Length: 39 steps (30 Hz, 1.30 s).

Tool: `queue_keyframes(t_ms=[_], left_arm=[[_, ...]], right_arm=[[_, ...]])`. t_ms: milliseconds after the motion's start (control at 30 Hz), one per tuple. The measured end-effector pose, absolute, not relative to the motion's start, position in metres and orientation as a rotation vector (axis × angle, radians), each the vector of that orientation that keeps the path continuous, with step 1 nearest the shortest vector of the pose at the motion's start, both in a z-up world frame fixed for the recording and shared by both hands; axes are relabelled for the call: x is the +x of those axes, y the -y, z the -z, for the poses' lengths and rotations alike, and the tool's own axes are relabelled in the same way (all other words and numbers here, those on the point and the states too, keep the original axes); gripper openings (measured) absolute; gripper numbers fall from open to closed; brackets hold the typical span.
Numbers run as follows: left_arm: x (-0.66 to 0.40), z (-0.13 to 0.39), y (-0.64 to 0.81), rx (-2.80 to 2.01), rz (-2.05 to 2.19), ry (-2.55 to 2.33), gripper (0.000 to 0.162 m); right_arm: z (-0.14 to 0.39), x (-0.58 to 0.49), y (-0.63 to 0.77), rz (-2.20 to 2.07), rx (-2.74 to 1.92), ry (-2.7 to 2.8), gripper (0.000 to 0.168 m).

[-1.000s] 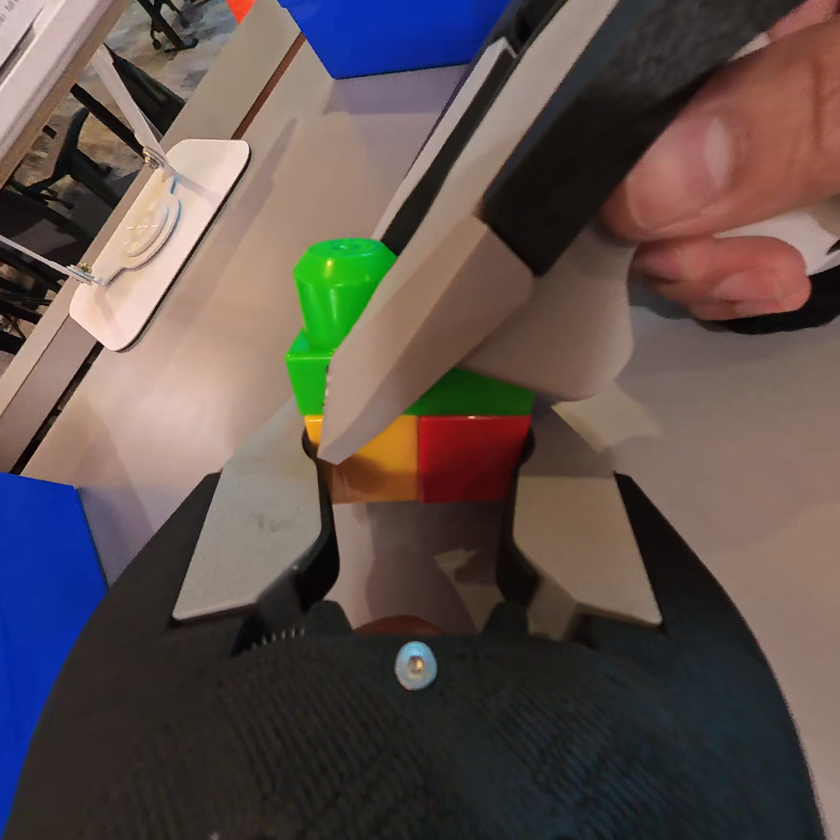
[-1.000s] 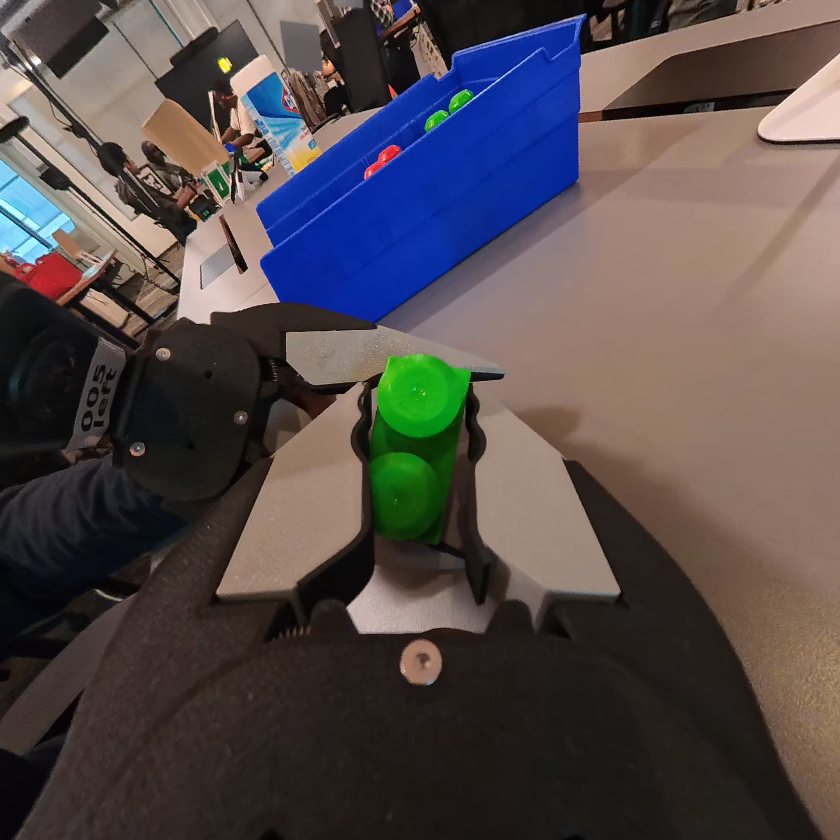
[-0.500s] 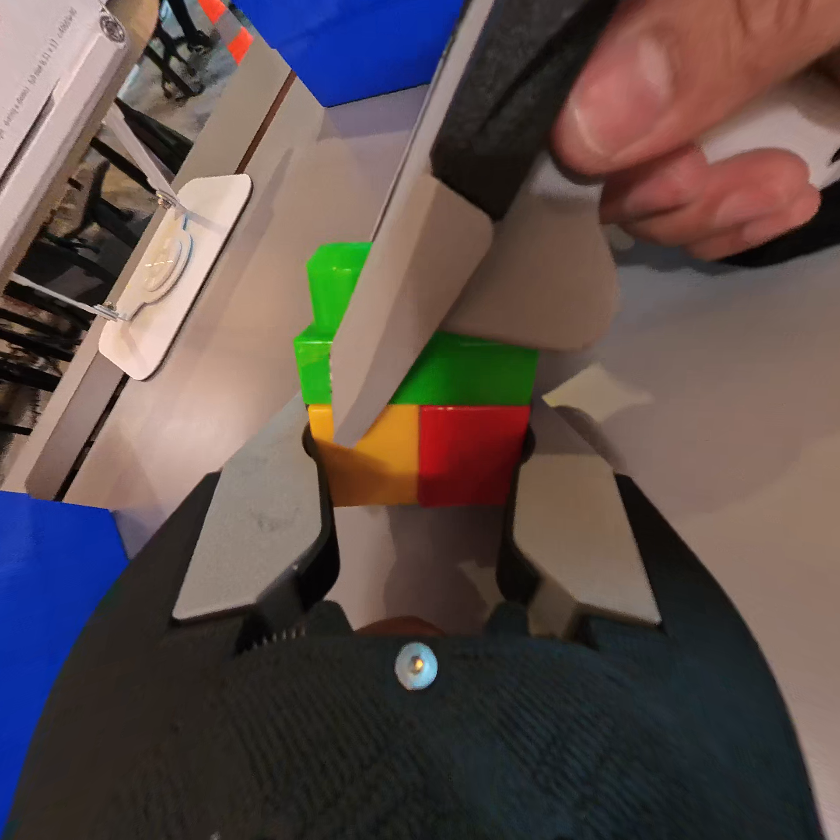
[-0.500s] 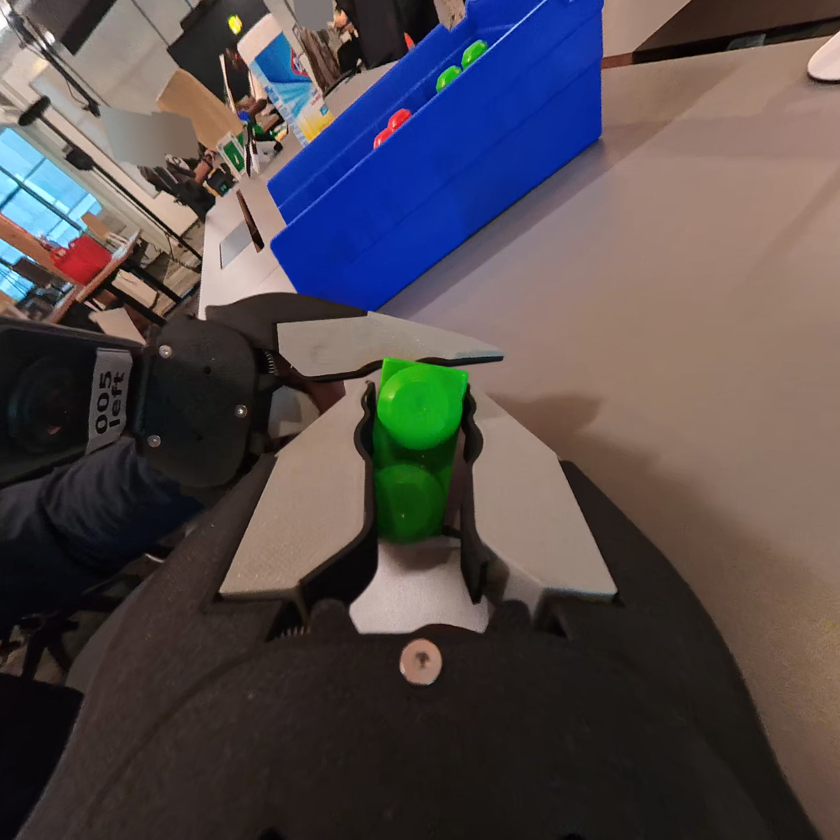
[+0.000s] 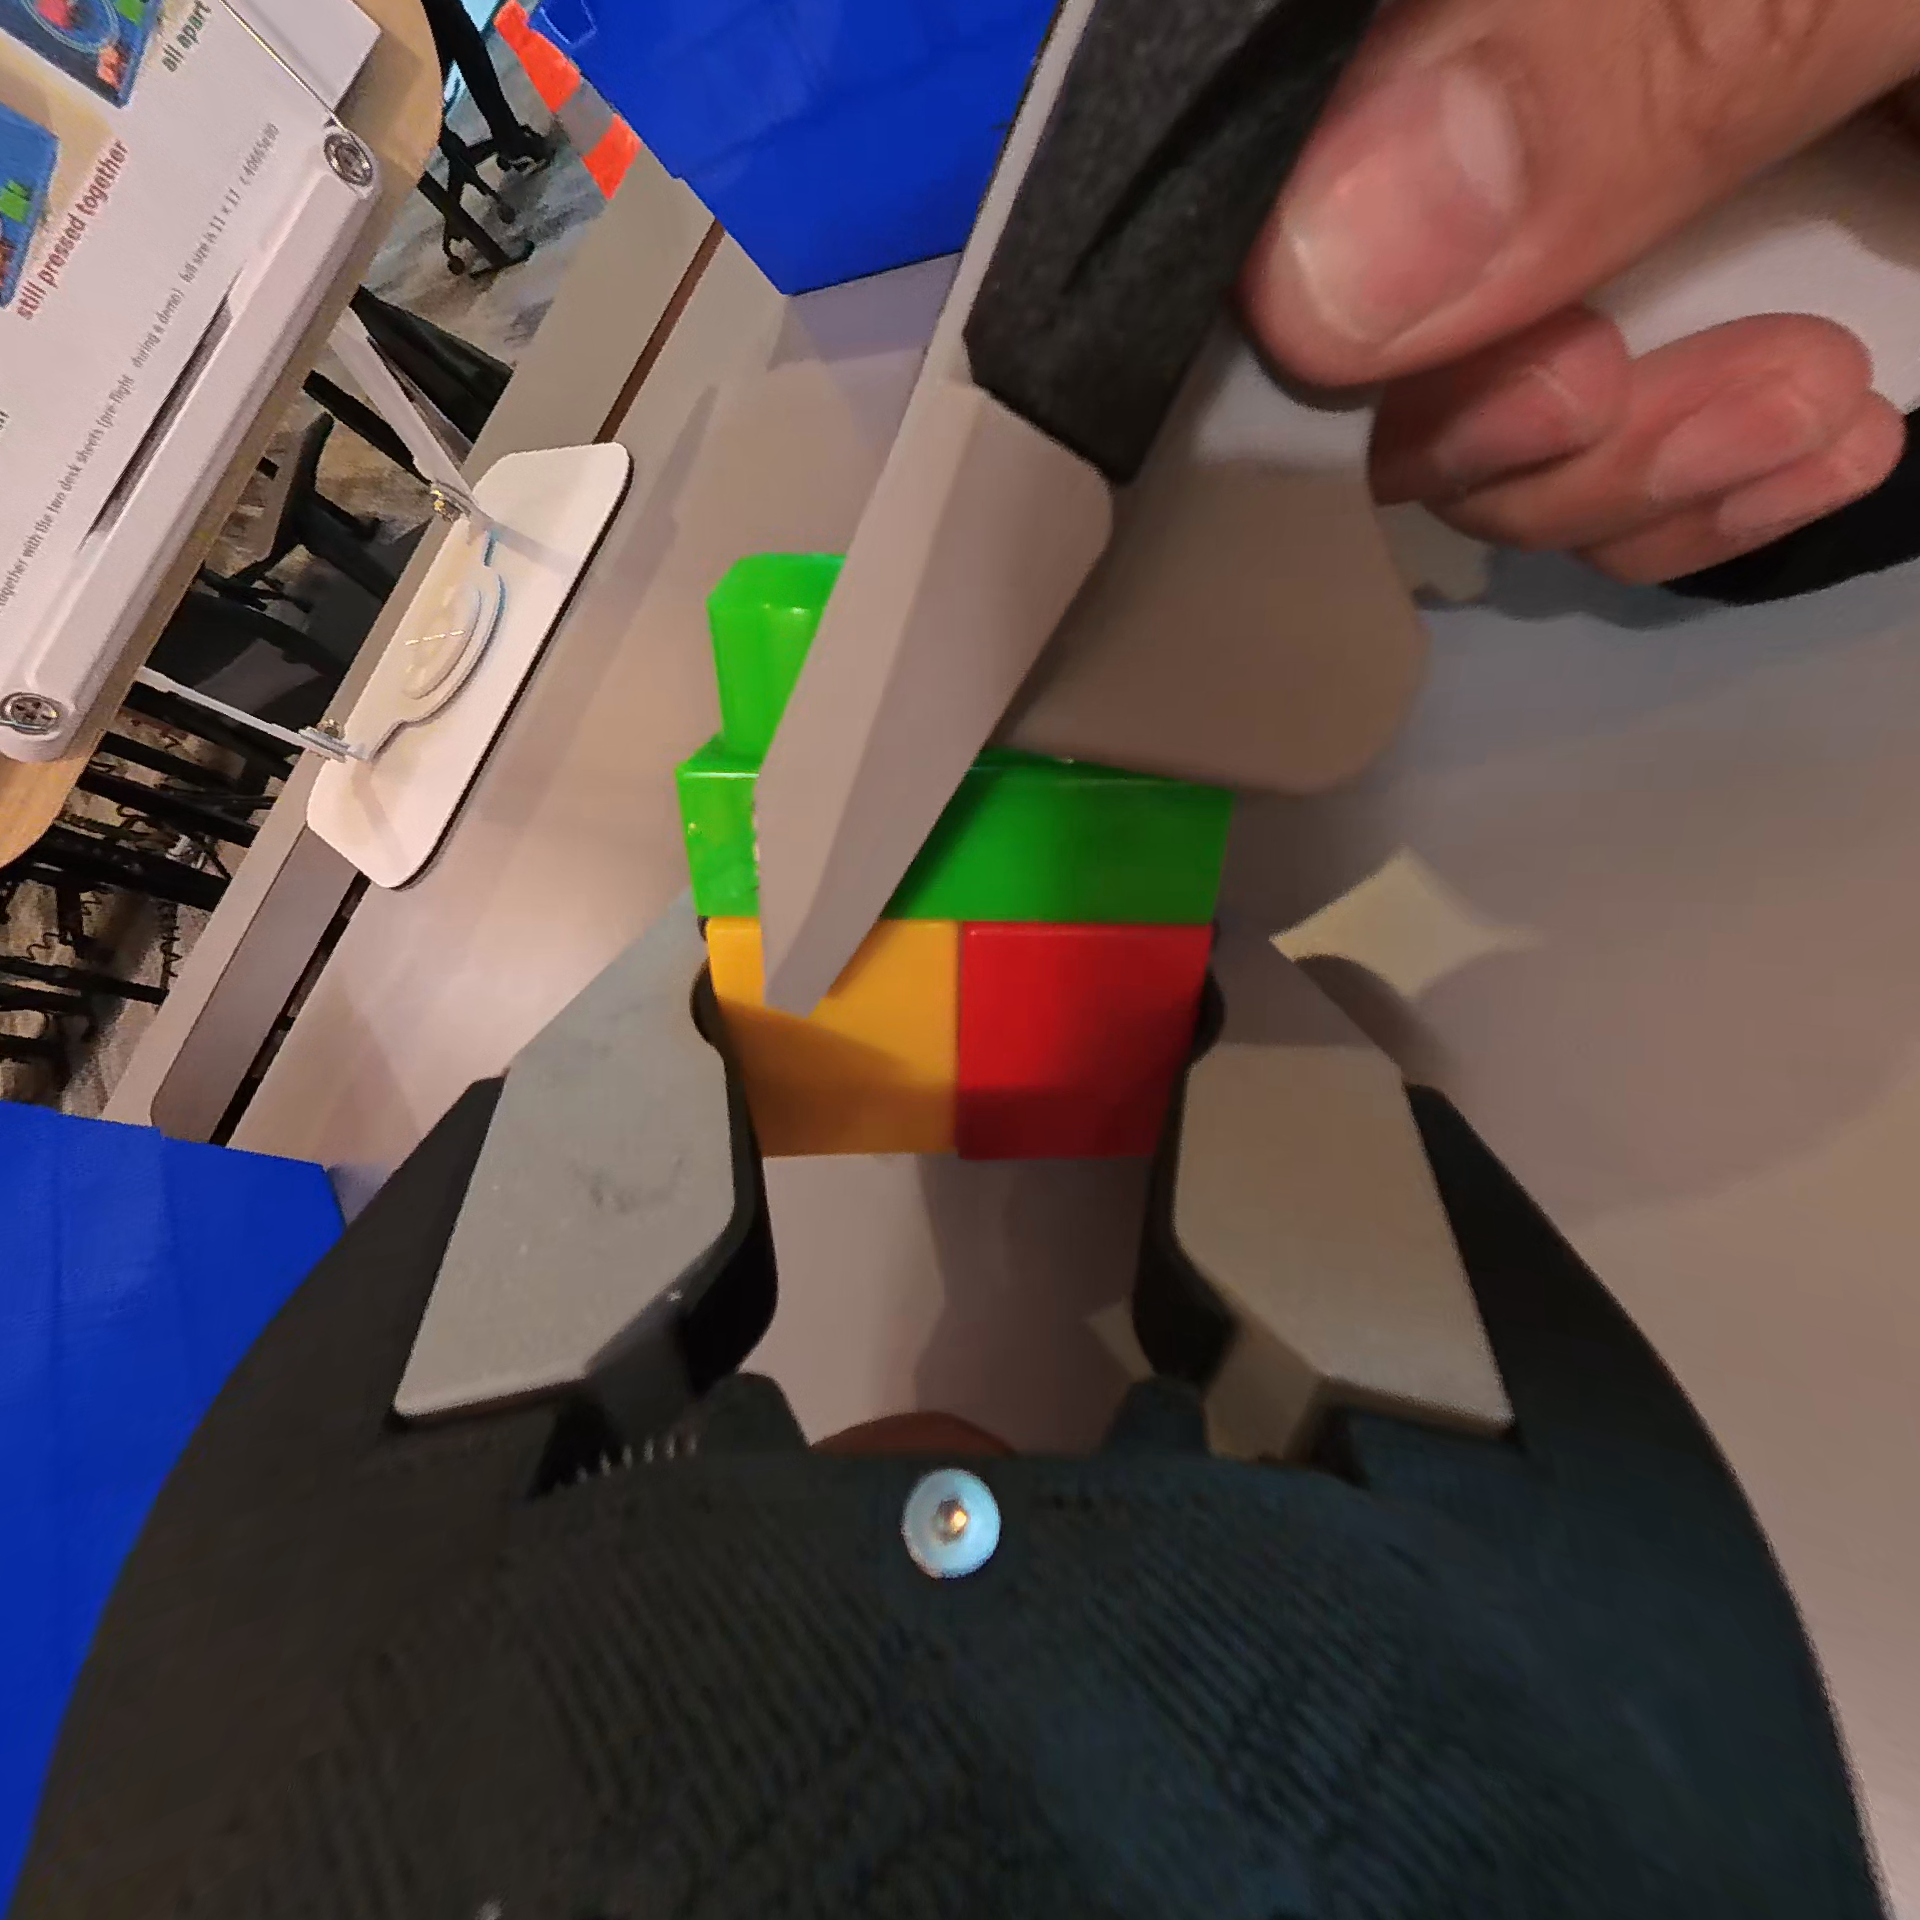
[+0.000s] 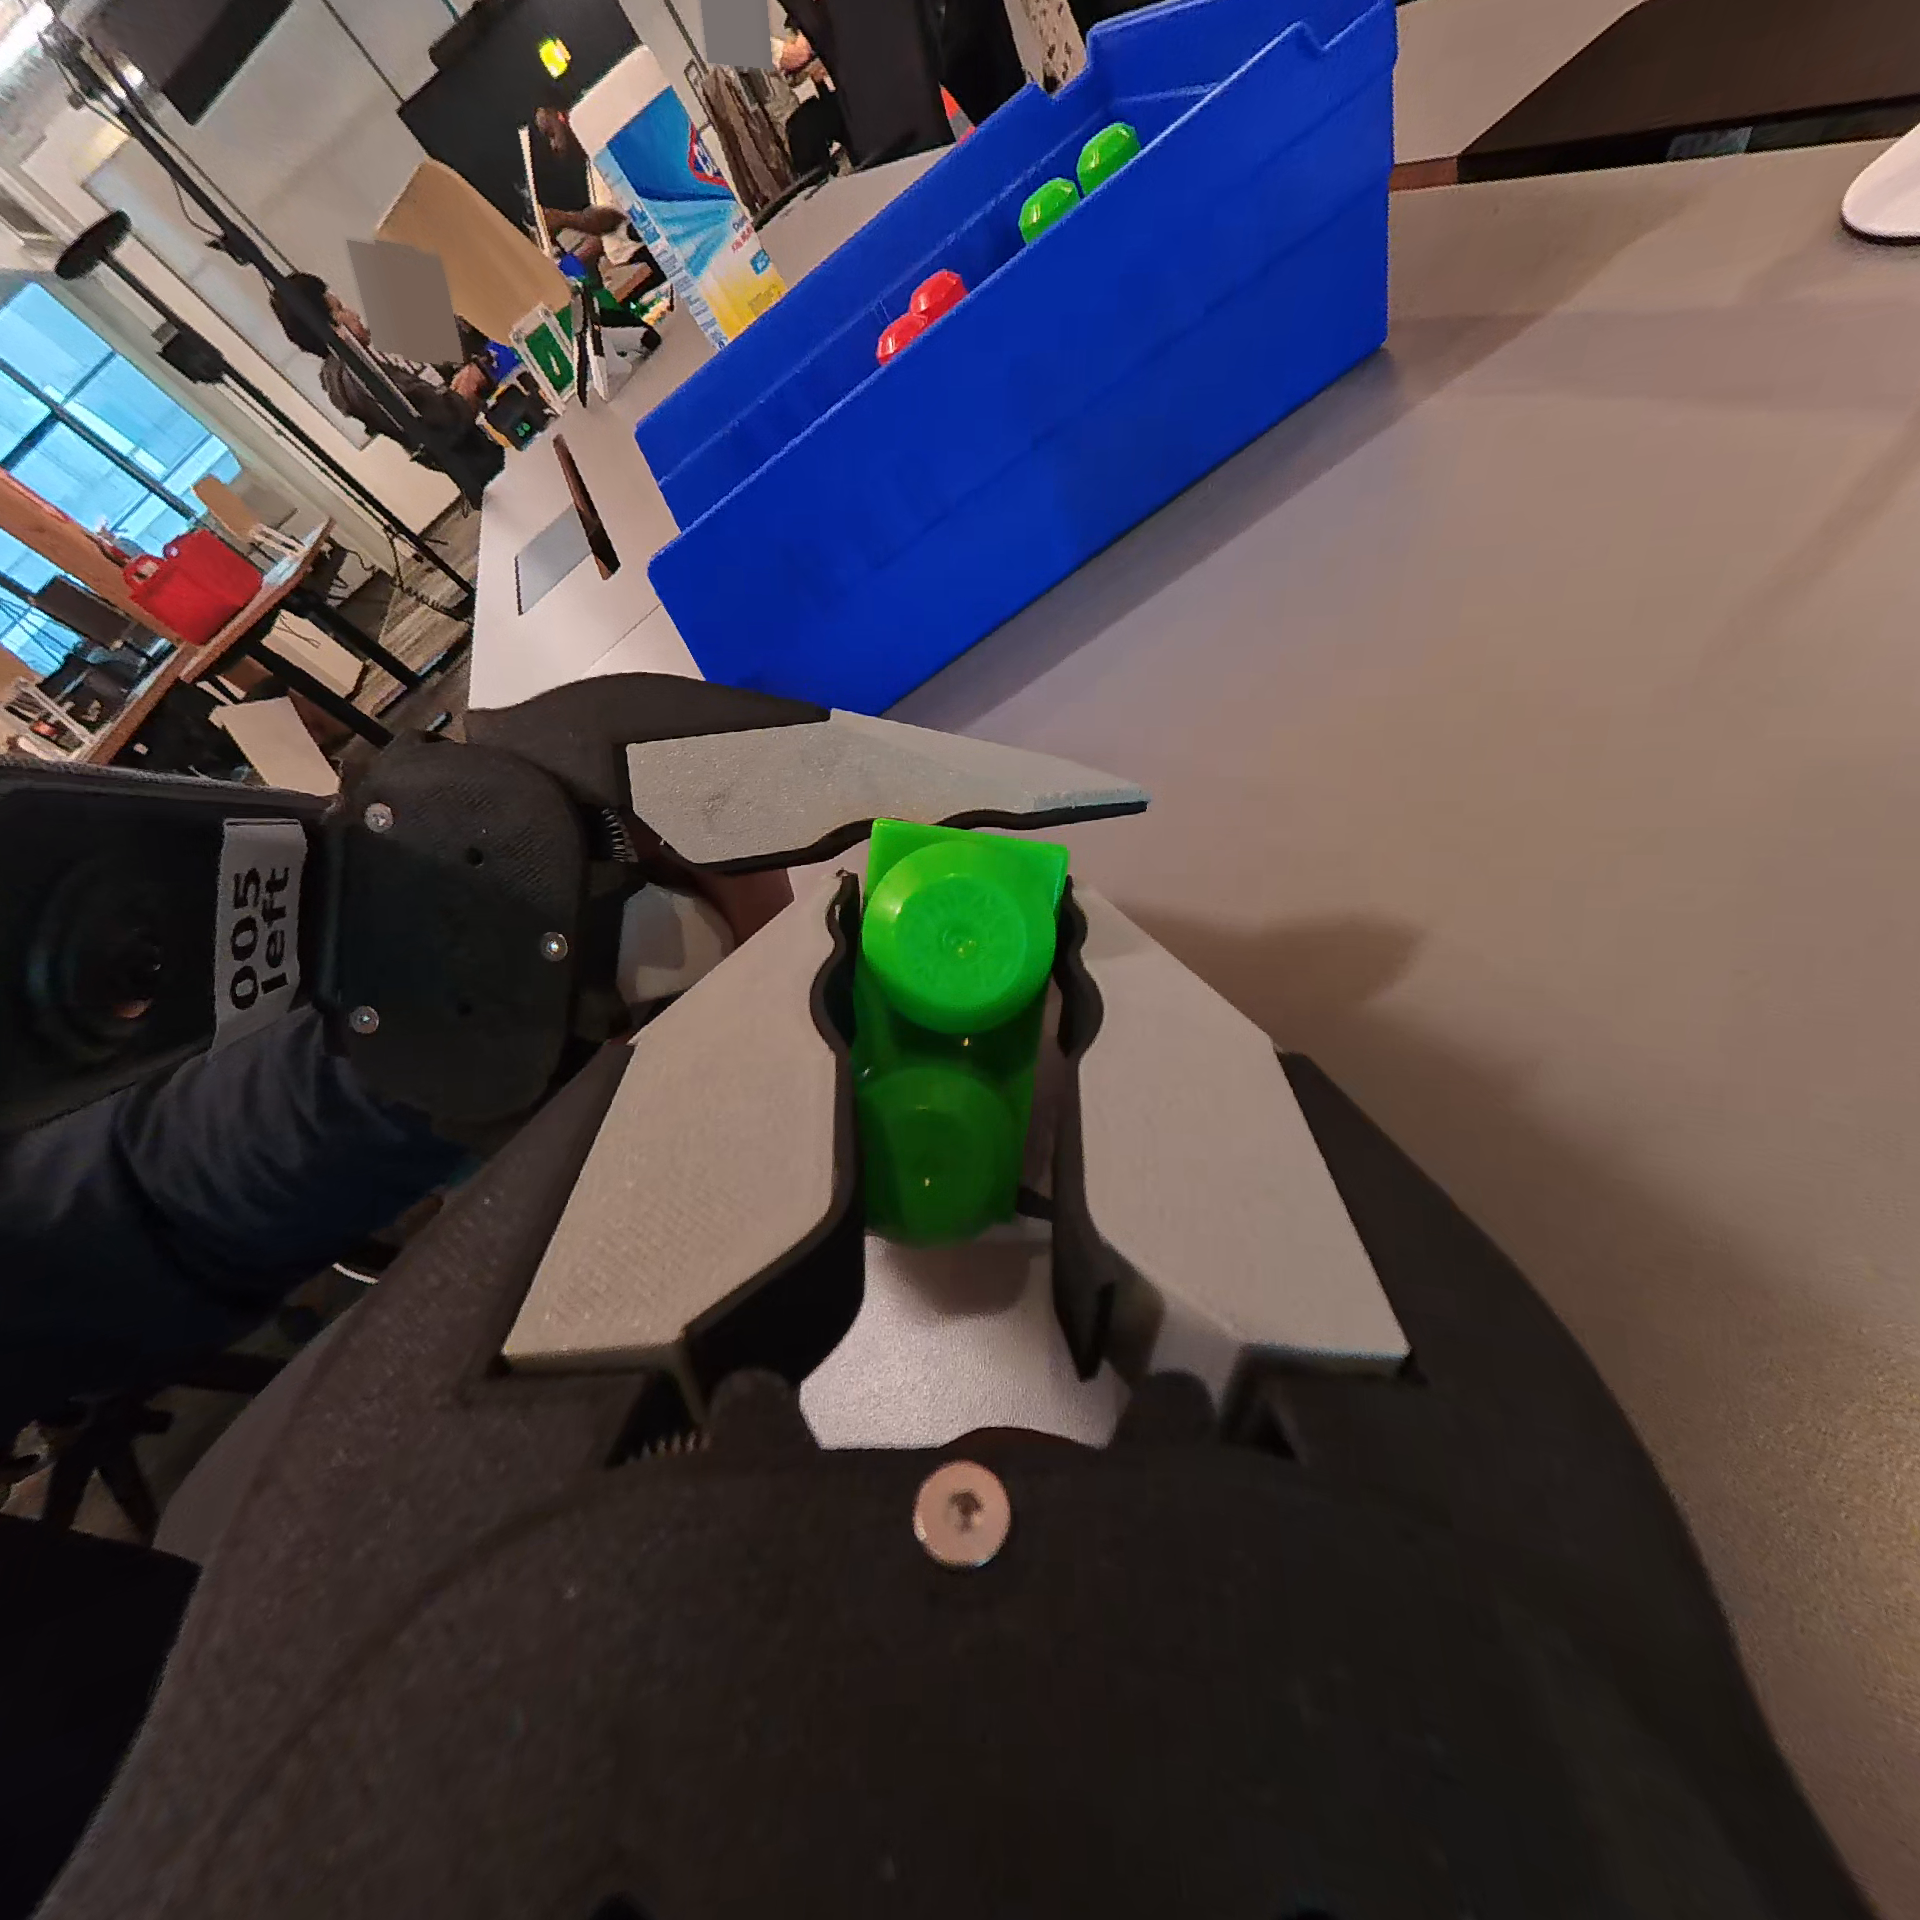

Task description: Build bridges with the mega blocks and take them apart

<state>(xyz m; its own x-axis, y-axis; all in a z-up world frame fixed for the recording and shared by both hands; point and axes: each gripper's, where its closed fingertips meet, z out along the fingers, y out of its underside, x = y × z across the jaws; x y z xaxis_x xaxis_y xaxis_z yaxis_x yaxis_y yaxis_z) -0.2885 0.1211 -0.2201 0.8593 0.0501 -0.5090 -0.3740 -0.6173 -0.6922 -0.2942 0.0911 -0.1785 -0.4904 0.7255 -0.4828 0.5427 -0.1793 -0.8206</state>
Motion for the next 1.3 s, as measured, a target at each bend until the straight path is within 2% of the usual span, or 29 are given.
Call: queue_keyframes(t_ms=[300,733,1300], left_arm=[[-0.289,0.220,-0.122,-2.158,-0.614,-0.217,0.086],[-0.306,0.230,-0.111,-2.217,-0.597,-0.116,0.085],[-0.289,0.220,-0.114,-2.157,-0.687,-0.345,0.086]], right_arm=[[0.179,-0.295,-0.092,-1.746,-1.488,1.897,0.035],[0.206,-0.289,-0.084,-1.588,-1.487,2.093,0.037],[0.205,-0.264,-0.086,-1.557,-1.444,2.308,0.035]])
